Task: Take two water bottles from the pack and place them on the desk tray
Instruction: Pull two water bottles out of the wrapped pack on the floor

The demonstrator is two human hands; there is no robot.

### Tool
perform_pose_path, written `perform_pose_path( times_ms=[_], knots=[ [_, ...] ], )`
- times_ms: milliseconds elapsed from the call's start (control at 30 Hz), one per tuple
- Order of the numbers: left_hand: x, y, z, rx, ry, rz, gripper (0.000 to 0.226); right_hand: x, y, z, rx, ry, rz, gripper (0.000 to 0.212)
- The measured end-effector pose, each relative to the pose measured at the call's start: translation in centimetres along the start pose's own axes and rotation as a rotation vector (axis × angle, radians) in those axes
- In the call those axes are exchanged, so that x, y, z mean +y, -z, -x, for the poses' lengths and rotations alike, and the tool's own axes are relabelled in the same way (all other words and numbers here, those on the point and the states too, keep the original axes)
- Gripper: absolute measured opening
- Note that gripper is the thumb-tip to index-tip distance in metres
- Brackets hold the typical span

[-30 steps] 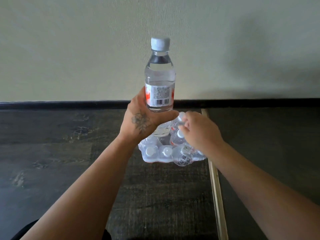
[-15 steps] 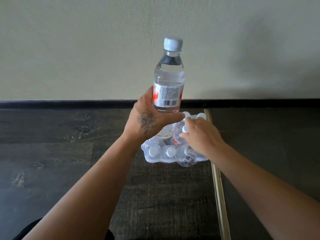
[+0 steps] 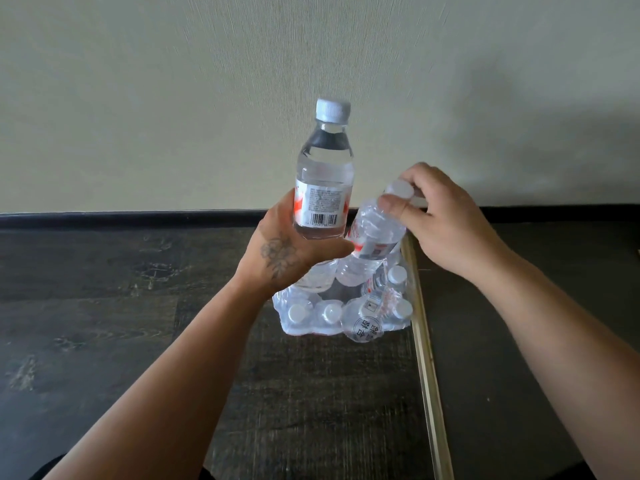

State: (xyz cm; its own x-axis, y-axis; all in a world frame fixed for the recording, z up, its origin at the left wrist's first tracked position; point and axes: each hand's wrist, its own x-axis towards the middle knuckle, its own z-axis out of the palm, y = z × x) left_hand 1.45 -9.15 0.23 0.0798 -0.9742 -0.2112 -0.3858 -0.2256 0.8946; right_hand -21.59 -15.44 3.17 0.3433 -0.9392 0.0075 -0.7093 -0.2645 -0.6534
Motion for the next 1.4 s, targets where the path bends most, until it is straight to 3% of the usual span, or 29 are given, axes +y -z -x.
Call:
perform_pose_path(
  times_ms=[367,500,633,733,867,1000,1067,1200,1333,1400],
  knots=[
    [0.8,-0.4,0.4,-0.220,0.028,0.255,0.064,-0.3,0.8,-5.2,0.137,-0.253,-0.272,0.045],
    [1.2,-1.2,0.5,-0.286,0.041,0.348,0.060,-0.4,-0.5,-6.1,0.147,-0.357,-0.383,0.076],
    [0.4,-2.1,0.4,-0.316,0.102,0.446,0.037,1.3,-3.3,-5.8,0.253,-0.780,-0.647,0.079],
    [-0.2,-2.9,0.7,-0.308,0.219,0.463,0.046,2.4,-5.5,-4.0,0.196,-1.017,-0.814,0.080],
    [-0.9,-3.6,1.0,-0.260,0.338,0.449,0.049,2.5,-7.3,-2.9,0.007,-1.092,-0.832,0.099],
    [-1.3,-2.9,0.2,-0.224,0.390,0.530,0.054,1.8,-7.1,-2.2,-0.148,-1.043,-0.792,0.147],
    [-1.3,-2.2,-0.3,-0.197,0.417,0.593,0.064,2.1,-7.3,-0.9,-0.184,-1.022,-0.836,0.124],
    [-1.4,-1.5,-1.1,-0.148,0.406,0.647,0.065,3.6,-7.6,2.4,-0.301,-0.926,-1.222,0.076],
    [-1.4,-1.5,-1.2,-0.181,0.385,0.607,0.025,4.0,-8.0,3.7,-0.157,-0.813,-1.215,0.057],
    [-1.6,-1.6,-1.1,-0.168,0.364,0.569,0.028,4.1,-8.1,3.9,-0.125,-0.790,-1.221,0.060]
  ],
)
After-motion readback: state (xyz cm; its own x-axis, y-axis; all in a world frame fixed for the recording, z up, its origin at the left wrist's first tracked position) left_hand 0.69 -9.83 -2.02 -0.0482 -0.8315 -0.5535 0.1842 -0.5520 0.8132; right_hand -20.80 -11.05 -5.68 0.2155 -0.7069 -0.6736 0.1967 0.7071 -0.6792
